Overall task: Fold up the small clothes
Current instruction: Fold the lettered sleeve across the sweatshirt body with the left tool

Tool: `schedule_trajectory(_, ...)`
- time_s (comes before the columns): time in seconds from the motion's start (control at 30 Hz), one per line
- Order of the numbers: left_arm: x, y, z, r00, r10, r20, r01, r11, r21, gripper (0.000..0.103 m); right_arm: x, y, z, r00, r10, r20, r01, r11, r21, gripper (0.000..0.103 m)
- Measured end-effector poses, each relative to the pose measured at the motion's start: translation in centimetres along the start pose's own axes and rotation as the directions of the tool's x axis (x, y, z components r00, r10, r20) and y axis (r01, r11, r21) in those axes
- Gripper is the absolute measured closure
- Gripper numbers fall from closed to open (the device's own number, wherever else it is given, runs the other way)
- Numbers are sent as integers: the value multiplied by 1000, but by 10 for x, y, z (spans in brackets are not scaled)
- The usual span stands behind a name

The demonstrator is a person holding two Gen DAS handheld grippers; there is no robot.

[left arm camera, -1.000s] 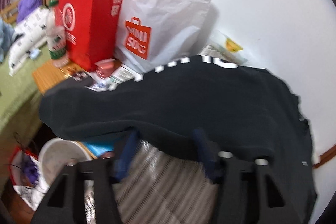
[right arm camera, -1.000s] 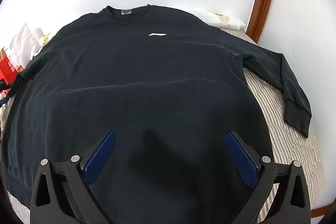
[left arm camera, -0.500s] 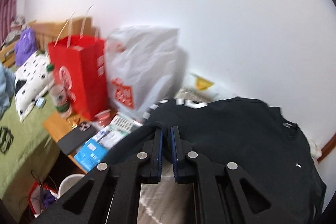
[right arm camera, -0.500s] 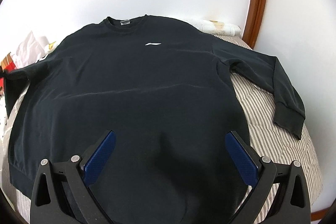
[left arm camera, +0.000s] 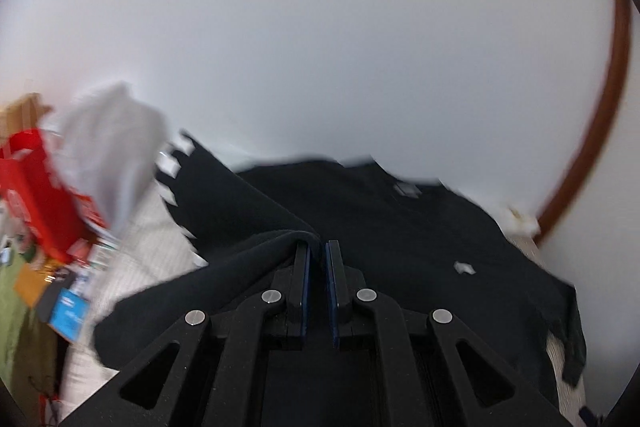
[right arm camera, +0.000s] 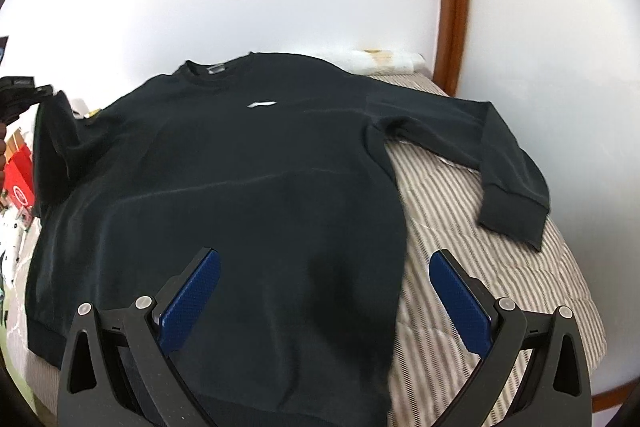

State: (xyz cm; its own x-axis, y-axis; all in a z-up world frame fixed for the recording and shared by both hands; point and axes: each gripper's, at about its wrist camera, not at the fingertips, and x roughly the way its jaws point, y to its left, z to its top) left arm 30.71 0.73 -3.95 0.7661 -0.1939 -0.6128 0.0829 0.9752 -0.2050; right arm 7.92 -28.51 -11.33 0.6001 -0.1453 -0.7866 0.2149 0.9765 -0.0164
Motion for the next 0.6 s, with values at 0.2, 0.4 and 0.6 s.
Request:
schedule_trajectory(0.2,46,-40,-43,987,-38,-157,50,996,72,95,3,-11,-11,999,-31,-29,31,999,-8,1)
schedule_trajectory(0.4,34,-13,-69,975,-107,-193,109,994,-2,81,8,-2,-9,999,-40,-37,38,999,-38,1)
schedule_trajectory(0.6,-14,69,-97,995,-38,-96,30,996,-85,38,14,24,-3,999,-10,-42,6,997,-80,1)
